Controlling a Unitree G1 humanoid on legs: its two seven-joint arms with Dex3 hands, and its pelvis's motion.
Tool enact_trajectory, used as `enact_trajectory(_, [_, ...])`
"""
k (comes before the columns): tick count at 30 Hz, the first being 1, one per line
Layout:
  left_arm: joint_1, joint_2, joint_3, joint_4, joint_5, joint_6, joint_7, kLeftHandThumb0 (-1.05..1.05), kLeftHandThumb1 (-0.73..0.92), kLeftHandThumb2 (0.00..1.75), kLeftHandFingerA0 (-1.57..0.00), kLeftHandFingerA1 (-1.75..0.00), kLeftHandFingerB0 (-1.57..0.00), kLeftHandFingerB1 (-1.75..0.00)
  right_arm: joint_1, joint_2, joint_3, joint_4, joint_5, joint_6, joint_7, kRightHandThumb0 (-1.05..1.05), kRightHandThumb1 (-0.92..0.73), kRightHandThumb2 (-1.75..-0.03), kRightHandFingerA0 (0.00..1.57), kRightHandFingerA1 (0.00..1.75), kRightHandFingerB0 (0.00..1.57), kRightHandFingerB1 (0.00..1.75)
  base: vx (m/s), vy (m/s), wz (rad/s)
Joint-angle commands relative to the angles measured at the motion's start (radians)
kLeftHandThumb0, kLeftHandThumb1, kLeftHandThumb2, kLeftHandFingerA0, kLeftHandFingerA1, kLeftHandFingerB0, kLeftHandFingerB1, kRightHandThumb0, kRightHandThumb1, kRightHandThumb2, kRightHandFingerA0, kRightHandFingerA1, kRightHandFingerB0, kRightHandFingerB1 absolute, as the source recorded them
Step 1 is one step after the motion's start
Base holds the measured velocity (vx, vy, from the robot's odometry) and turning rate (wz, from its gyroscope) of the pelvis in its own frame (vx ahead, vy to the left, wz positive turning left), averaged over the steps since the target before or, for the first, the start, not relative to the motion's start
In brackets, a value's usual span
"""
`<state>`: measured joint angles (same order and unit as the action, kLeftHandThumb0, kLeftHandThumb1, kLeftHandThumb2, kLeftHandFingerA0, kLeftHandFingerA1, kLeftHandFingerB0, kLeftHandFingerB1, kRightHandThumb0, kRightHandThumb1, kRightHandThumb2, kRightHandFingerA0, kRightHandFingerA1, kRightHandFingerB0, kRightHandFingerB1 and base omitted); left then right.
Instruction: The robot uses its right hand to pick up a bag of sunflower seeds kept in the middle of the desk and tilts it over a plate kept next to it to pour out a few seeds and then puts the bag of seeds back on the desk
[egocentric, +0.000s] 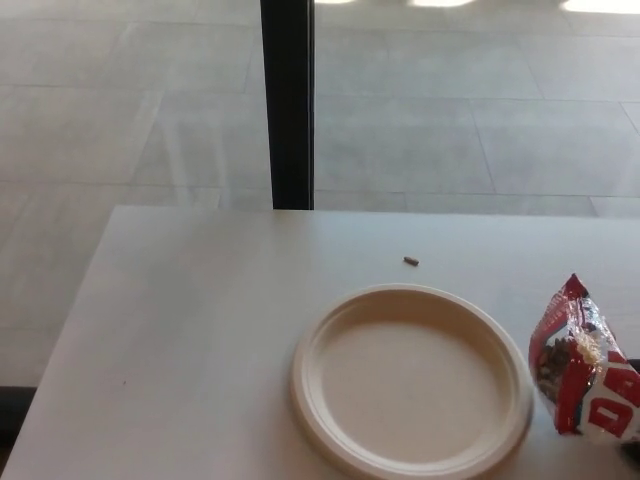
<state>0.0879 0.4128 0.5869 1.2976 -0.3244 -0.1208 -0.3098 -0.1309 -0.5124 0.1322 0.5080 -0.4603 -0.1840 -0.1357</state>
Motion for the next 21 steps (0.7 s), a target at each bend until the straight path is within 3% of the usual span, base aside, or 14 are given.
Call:
enact_trajectory(1, [0.013, 0.002, -0.007, -0.009, 0.002, -0.040, 0.000, -0.67, 0.73, 0.63, -0.43, -0.58, -0.47, -0.41, 0.012, 0.005, 0.032, 0.035, -0.036, -0.033, -0.035, -0.30, -0.80, -0.87, 0.81, 1.69, 0.86, 0.96, 0.00, 0.000, 0.00])
enact_trajectory(2, [0.012, 0.001, -0.003, -0.004, -0.002, -0.036, 0.003, -0.66, 0.73, 0.63, -0.44, -0.59, -0.48, -0.40, 0.014, 0.005, 0.026, 0.043, -0.021, -0.061, -0.042, -0.26, -0.73, -0.97, 0.82, 1.60, 0.83, 1.26, 0.00, 0.000, 0.00])
enact_trajectory(3, [0.012, 0.002, -0.005, -0.004, 0.000, -0.038, 0.002, -0.66, 0.74, 0.63, -0.44, -0.59, -0.47, -0.41, 0.018, 0.003, 0.025, 0.042, -0.021, -0.077, -0.054, -0.25, -0.73, -0.91, 0.85, 1.64, 0.73, 1.49, 0.00, 0.000, 0.00])
enact_trajectory(4, [0.011, 0.004, -0.006, -0.005, 0.001, -0.041, 0.002, -0.66, 0.74, 0.63, -0.44, -0.59, -0.47, -0.41, 0.020, 0.002, 0.025, 0.042, -0.023, -0.087, -0.065, -0.35, -0.80, -0.79, 0.85, 1.75, 0.57, 1.60, 0.00, 0.000, 0.00])
enact_trajectory(5, [0.011, 0.005, -0.009, -0.006, 0.003, -0.042, 0.004, -0.66, 0.74, 0.63, -0.44, -0.58, -0.47, -0.40, 0.021, 0.001, 0.022, 0.046, -0.022, -0.102, -0.079, -0.26, -0.80, -0.83, 0.73, 1.75, 0.62, 1.63, 0.00, 0.000, 0.00])
enact_trajectory(10, [0.007, 0.006, -0.012, -0.002, 0.005, -0.038, 0.009, -0.66, 0.73, 0.62, -0.44, -0.59, -0.48, -0.41, 0.022, 0.001, 0.010, 0.086, -0.016, -0.177, -0.144, -0.28, -0.69, -1.04, 0.82, 1.75, 0.64, 1.67, 0.00, 0.000, 0.00])
enact_trajectory(12, [0.007, 0.012, -0.017, -0.002, 0.009, -0.036, 0.006, -0.67, 0.74, 0.63, -0.42, -0.59, -0.47, -0.42, 0.025, 0.002, 0.007, 0.078, -0.014, -0.171, -0.143, -0.29, -0.71, -1.00, 0.81, 1.75, 0.62, 1.66, 0.00, 0.000, 0.00])
enact_trajectory(19, [0.010, 0.015, -0.015, 0.001, 0.006, -0.033, 0.002, -0.69, 0.73, 0.62, -0.43, -0.59, -0.47, -0.42, 0.023, -0.002, 0.005, 0.063, -0.013, -0.177, -0.138, -0.32, -0.64, -1.10, 0.84, 1.75, 0.62, 1.69, 0.00, 0.000, 0.00])
enact_trajectory(21, [0.009, 0.012, -0.005, 0.000, -0.004, -0.031, 0.010, -0.68, 0.70, 0.62, -0.45, -0.59, -0.49, -0.42, 0.011, -0.006, 0.003, 0.022, -0.019, -0.127, -0.110, -0.34, -0.68, -1.05, 0.87, 1.75, 0.61, 1.71, 0.00, 0.000, 0.00])
